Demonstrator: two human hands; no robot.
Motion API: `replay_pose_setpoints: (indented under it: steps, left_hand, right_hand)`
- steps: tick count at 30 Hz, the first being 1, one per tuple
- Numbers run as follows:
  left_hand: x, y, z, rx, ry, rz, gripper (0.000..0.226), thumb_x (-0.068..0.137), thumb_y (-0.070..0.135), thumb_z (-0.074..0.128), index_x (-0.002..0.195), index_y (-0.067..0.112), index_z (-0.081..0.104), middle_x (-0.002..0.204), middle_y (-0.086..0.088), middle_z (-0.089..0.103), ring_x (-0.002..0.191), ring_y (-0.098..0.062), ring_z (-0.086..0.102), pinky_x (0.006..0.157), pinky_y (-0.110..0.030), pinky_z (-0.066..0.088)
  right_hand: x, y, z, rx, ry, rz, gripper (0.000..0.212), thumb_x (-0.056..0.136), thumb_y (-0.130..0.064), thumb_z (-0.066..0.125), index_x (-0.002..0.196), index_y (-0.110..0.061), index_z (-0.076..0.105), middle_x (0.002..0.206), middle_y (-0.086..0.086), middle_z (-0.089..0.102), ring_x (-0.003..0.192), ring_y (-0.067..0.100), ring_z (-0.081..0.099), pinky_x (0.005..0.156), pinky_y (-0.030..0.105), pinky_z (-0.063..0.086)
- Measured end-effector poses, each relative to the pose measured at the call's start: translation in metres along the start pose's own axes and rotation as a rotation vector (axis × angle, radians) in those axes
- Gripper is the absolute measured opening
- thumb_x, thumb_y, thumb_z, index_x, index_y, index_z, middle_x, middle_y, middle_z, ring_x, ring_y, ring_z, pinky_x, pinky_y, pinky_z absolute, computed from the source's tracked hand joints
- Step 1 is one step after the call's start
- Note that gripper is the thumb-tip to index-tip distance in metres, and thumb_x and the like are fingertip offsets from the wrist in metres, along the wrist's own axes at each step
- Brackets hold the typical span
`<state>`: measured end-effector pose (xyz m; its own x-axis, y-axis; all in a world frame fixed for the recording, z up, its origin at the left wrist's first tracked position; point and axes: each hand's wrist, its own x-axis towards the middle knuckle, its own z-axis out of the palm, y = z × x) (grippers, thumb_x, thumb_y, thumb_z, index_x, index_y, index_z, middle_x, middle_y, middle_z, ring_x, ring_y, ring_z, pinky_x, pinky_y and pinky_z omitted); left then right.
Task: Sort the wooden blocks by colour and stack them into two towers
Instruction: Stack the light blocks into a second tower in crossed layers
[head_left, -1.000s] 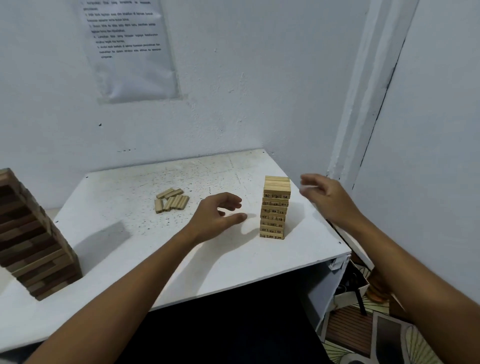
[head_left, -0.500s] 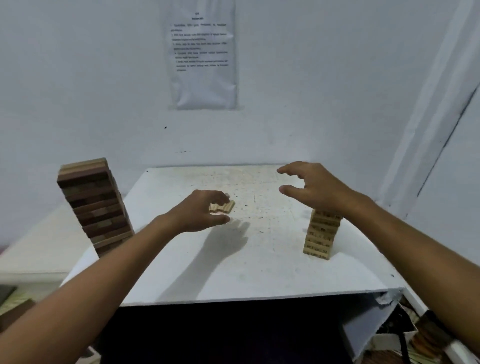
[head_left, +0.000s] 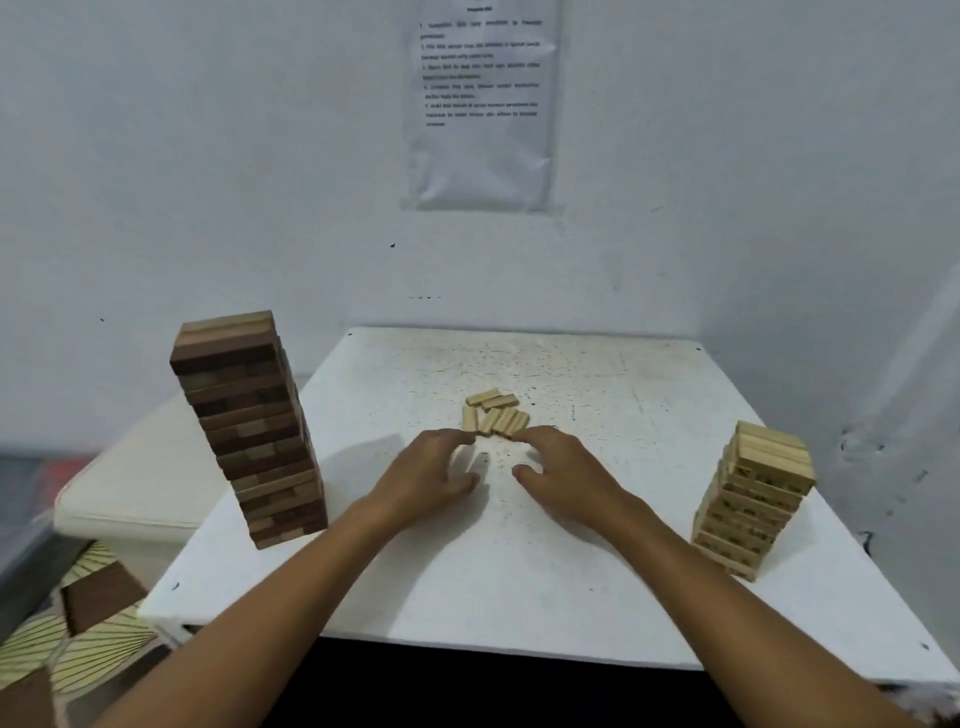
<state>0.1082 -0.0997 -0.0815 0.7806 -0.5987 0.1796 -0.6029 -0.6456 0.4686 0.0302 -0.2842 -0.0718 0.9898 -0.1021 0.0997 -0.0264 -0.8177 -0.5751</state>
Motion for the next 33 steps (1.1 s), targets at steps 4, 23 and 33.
replay_pose_setpoints:
  steps: [4, 23, 33]
  left_hand:
    - [0.013, 0.002, 0.016, 0.034, 0.022, 0.018, 0.050, 0.094, 0.031, 0.054, 0.142, 0.018, 0.046, 0.151, 0.000, 0.041, 0.147, -0.022, 0.022, 0.116, -0.042, 0.025]
    - [0.000, 0.003, 0.032, 0.096, 0.166, 0.282, 0.032, 0.097, 0.022, 0.048, 0.075, 0.009, 0.065, 0.078, -0.001, 0.060, 0.077, -0.018, 0.055, 0.068, -0.039, 0.047]
    - [-0.067, 0.001, 0.023, -0.109, 0.140, 0.335, 0.009, 0.080, 0.012, 0.073, 0.087, 0.014, 0.079, 0.085, 0.002, 0.066, 0.073, -0.008, 0.062, 0.068, -0.009, 0.044]
  right_hand:
    - [0.018, 0.003, 0.020, -0.044, 0.023, -0.014, 0.048, 0.096, -0.020, 0.049, 0.143, -0.016, 0.043, 0.149, 0.002, 0.040, 0.136, 0.020, 0.039, 0.107, 0.032, 0.036]
    - [0.001, 0.008, 0.024, -0.220, -0.090, -0.108, 0.046, 0.102, -0.014, 0.035, 0.148, -0.015, 0.037, 0.160, -0.004, 0.024, 0.150, 0.015, 0.011, 0.115, 0.035, 0.027]
    - [-0.071, -0.008, 0.036, -0.079, -0.102, -0.191, 0.046, 0.100, -0.009, 0.040, 0.146, -0.016, 0.043, 0.157, -0.010, 0.030, 0.148, 0.008, 0.012, 0.117, 0.030, 0.026]
